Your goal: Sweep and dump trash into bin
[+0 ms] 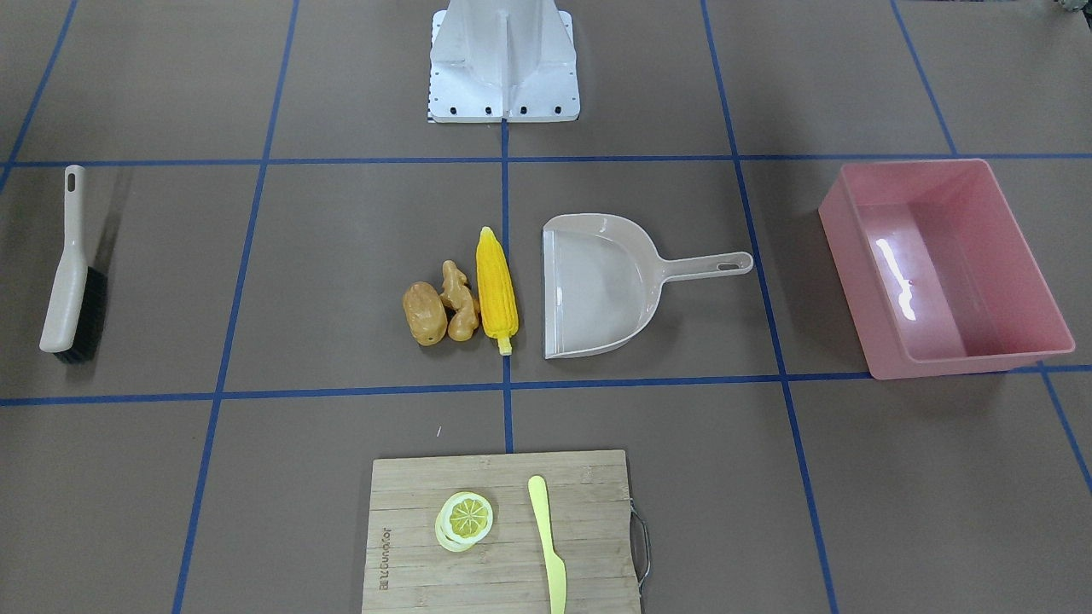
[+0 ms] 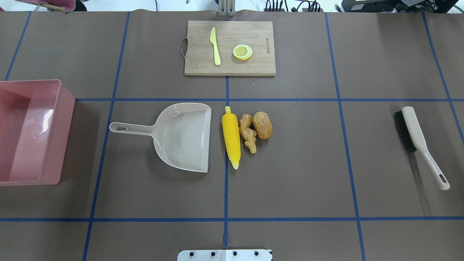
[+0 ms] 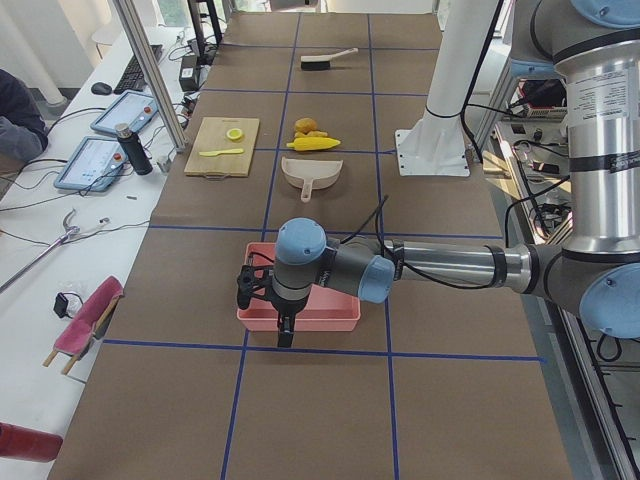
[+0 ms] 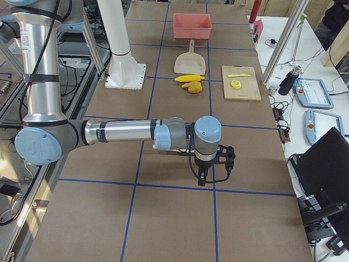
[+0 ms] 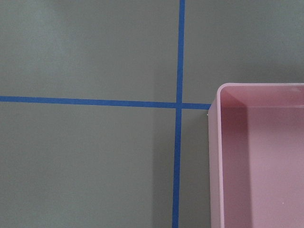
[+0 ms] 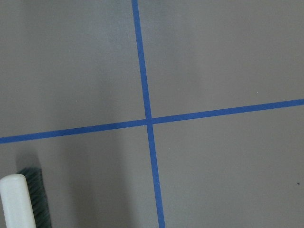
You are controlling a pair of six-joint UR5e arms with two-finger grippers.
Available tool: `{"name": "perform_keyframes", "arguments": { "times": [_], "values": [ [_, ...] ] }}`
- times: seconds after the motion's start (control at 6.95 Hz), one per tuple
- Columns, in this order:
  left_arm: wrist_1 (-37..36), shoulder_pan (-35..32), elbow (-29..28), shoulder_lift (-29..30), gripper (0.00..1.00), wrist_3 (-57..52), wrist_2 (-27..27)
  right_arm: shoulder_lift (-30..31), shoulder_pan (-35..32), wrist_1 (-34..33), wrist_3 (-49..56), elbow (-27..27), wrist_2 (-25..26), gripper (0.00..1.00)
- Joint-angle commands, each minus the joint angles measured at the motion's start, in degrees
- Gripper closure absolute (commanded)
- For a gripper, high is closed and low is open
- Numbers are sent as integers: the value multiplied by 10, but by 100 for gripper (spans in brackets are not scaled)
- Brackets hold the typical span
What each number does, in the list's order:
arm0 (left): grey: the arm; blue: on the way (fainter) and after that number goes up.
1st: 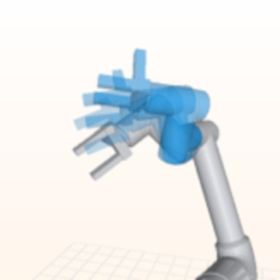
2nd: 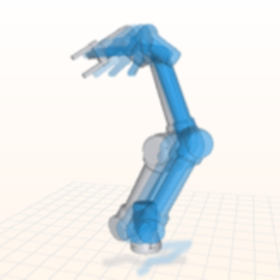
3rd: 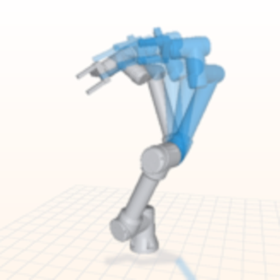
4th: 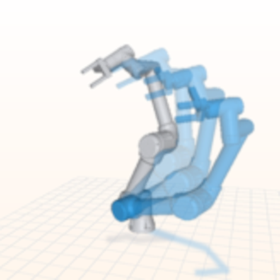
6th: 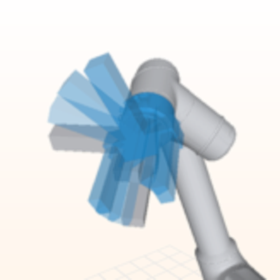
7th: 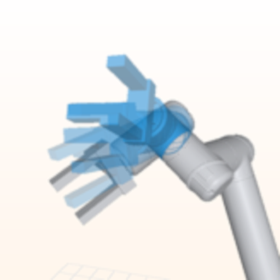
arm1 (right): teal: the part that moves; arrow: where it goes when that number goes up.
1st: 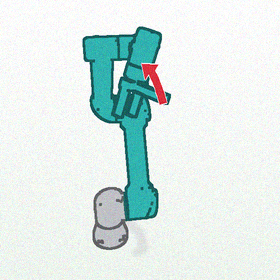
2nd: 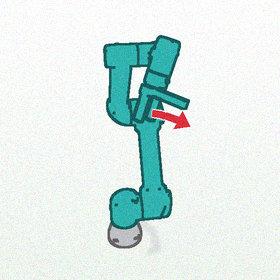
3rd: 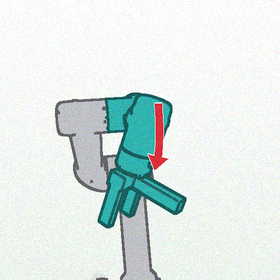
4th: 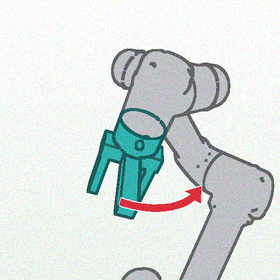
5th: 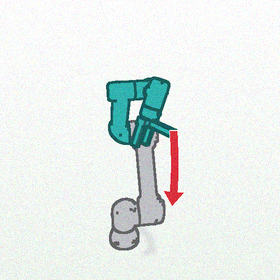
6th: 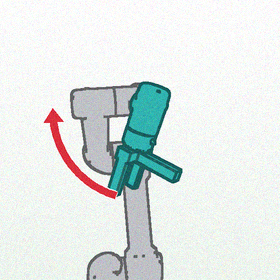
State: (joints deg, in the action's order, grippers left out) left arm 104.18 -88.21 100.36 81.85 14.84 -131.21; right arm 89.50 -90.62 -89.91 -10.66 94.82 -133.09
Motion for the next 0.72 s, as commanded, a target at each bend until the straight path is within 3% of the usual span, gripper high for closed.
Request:
{"name": "perform_keyframes", "arguments": {
  "times": [0.0, 0.58],
  "values": [
    [-11, -1, 13, 2, 2, -1, -4, 1, 0, -1, 0, 1, -7, 0],
    [-8, 2, -8, 18, 2, 2, 22, -8, 7, -1, -8, -1, -35, 0]
  ]
}}
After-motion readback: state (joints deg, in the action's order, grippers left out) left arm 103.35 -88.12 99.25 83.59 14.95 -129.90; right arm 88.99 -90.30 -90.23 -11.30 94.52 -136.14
